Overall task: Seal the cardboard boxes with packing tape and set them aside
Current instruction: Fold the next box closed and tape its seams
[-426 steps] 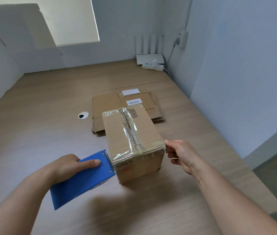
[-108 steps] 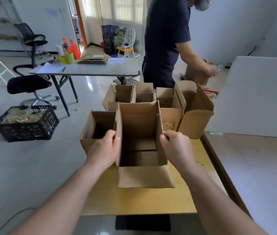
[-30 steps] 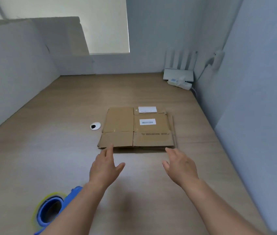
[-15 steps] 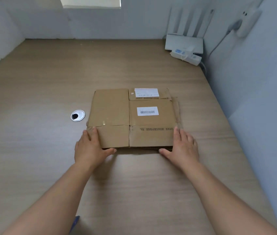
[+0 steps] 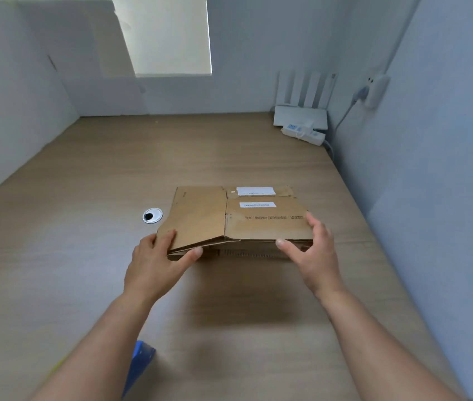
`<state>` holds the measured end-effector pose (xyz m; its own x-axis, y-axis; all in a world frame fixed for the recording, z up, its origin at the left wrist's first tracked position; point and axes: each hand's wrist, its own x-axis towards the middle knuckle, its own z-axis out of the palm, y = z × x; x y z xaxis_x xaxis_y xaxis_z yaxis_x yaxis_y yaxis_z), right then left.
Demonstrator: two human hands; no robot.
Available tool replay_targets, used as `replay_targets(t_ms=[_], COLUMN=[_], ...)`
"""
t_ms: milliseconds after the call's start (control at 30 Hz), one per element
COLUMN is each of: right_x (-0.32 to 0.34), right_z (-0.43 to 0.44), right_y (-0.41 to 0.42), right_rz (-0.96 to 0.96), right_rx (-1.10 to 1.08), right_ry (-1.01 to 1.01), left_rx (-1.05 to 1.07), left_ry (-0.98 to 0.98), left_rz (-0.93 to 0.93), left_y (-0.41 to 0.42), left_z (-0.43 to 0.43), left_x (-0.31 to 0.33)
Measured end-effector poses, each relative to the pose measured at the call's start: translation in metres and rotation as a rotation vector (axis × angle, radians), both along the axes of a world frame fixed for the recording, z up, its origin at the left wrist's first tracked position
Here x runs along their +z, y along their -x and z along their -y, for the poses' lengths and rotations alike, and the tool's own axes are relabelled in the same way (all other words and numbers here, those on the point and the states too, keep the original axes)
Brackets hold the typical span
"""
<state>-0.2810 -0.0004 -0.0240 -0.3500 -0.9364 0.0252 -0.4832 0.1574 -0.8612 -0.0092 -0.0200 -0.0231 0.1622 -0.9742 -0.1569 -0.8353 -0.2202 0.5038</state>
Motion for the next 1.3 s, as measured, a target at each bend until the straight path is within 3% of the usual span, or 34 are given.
replay_targets(t_ms=[267,467,633,833,867,1000,1133,1300], right_x=[0.033,0.054,0.102,0.113,0.109,0.102,0.082,0.078], right_z=[-0.060,-0.090,-0.098,-0.106,-0.107,-0.111,-0.109,-0.108], right_y=[-0.006,-0.011,-0.005,-0.017,-0.019,-0.025,-0.018,-0.010], right_rz=[-0.044,-0.032,-0.335,-0.502,-0.448,0.059,-0.007,0.233], right_rx=[0.089,-0.013,-0.084,0.029,0.067,0.319,0.353,0.291], right_ry=[0.117,0.157,0.293,-0.041,-0.044,-0.105,-0.250,-0.203], left_rx=[-0.066,-0.004,0.023,0.056,0.060,-0.089,-0.268,-0.410], left_ry=[-0.025,0.178,0.259,0.102,0.107,0.193,0.142,0.267], left_rz=[-0.058,-0.015,-0.110,-0.281,-0.321,-0.577,-0.634,-0.700], left_y=[0.007,0.017,0.012,0.017,0.017,0.011,0.004,-0.010], left_z=[-0.066,-0.097,-0.114,-0.122,-0.123,-0.135,-0.157,-0.169], left_x=[0.028,0.055,0.096,0.101,0.099,0.096,0.091,0.068])
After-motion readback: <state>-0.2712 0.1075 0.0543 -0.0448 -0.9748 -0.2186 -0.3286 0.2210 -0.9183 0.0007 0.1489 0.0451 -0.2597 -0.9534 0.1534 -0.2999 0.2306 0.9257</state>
